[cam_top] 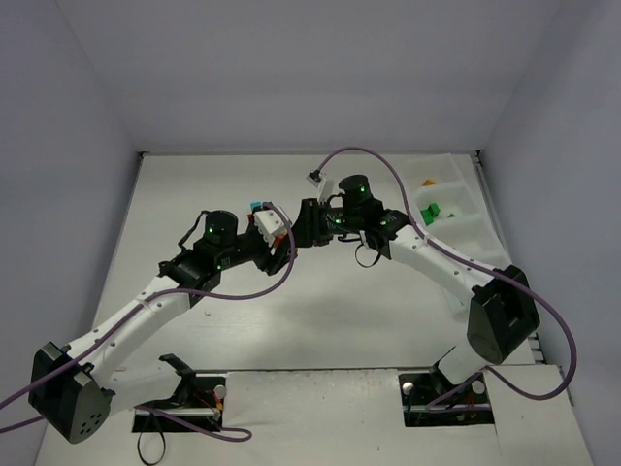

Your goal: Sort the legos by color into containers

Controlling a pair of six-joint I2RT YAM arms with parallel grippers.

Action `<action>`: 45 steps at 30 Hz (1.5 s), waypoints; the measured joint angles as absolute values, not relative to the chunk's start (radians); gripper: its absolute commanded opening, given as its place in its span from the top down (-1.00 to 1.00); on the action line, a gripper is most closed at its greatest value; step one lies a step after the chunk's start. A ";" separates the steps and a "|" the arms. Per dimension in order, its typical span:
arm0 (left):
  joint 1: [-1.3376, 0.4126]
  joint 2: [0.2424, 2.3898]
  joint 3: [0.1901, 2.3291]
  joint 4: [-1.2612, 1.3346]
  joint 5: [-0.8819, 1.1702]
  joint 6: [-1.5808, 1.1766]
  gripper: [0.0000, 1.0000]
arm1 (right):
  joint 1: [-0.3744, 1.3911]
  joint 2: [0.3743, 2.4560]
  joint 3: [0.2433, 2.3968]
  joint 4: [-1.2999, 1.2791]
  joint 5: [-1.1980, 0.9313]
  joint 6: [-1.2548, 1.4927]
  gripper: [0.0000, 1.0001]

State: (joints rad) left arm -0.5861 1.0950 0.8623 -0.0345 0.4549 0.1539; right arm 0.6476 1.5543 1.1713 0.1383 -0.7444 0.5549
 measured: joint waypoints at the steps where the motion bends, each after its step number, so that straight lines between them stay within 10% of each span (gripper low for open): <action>1: -0.586 1.096 0.862 -0.036 0.454 0.153 0.67 | 0.648 1.554 1.171 0.139 -0.744 0.551 1.00; 6: -0.587 1.098 0.862 -0.040 0.442 0.145 -0.45 | 0.643 1.555 1.172 0.138 -0.733 0.529 1.00; 9: -0.587 1.096 0.863 -0.043 0.406 0.117 -0.67 | 0.608 1.555 1.174 0.117 -0.703 0.484 1.00; 28: -0.581 1.056 0.812 -0.125 0.133 -0.220 -0.68 | 0.019 1.884 1.511 0.096 -0.158 0.187 0.88; 34: -0.579 1.058 0.802 -0.156 0.095 -0.248 -0.67 | -0.028 2.057 1.619 0.106 -0.093 0.173 0.54; 41: -0.573 1.095 0.802 -0.160 0.077 -0.258 -0.68 | -0.033 2.130 1.637 0.109 -0.066 0.170 -0.39; 45: -0.563 1.132 0.803 -0.160 0.072 -0.265 -0.68 | -0.033 2.130 1.641 0.124 -0.067 0.154 -0.43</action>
State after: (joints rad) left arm -0.5629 1.1324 0.8028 -0.1604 0.0723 -0.2649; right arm -0.0334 2.1300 1.6413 0.1238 -0.0673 0.1543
